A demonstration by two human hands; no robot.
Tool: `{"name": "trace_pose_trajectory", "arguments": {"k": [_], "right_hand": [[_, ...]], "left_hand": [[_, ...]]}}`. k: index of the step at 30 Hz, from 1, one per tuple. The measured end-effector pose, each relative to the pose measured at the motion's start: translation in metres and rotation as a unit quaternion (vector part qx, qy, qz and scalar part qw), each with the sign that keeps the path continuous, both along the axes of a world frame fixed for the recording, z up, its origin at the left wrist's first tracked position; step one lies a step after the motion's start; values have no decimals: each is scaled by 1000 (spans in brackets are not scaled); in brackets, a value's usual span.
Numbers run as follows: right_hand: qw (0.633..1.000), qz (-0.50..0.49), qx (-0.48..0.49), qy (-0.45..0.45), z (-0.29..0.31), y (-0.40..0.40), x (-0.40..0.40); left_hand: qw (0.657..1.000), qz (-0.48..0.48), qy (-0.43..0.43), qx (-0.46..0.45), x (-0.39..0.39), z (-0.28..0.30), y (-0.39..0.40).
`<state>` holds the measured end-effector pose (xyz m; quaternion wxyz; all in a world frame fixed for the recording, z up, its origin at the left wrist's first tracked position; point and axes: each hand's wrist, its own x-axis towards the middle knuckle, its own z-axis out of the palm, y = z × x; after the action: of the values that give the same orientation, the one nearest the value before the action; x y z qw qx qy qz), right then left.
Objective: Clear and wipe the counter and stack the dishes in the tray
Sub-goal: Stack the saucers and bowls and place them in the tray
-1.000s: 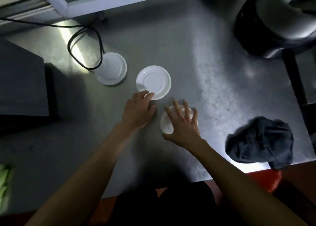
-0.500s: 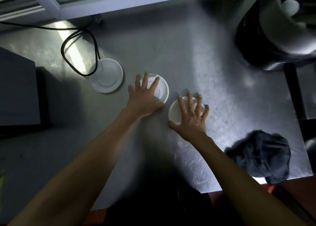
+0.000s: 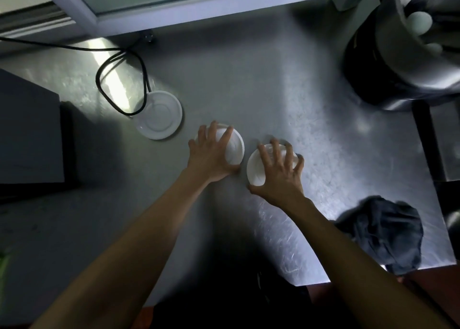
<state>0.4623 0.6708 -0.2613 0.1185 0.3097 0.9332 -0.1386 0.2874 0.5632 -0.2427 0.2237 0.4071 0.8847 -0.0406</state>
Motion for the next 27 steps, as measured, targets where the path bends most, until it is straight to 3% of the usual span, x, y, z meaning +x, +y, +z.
{"name": "trace_pose_trajectory", "arguments": {"k": [8,14,27], "right_hand": [[999,20,-30,-12,4,-7,17],[998,35,-46,30,25,-32,5],[981,177,-30,77,79,-171,-58]], "left_hand": [[999,14,30,-3,34,4,-62],[998,49,38,32,40,26,-99],[974,200,17,101,20,62,-269]]}}
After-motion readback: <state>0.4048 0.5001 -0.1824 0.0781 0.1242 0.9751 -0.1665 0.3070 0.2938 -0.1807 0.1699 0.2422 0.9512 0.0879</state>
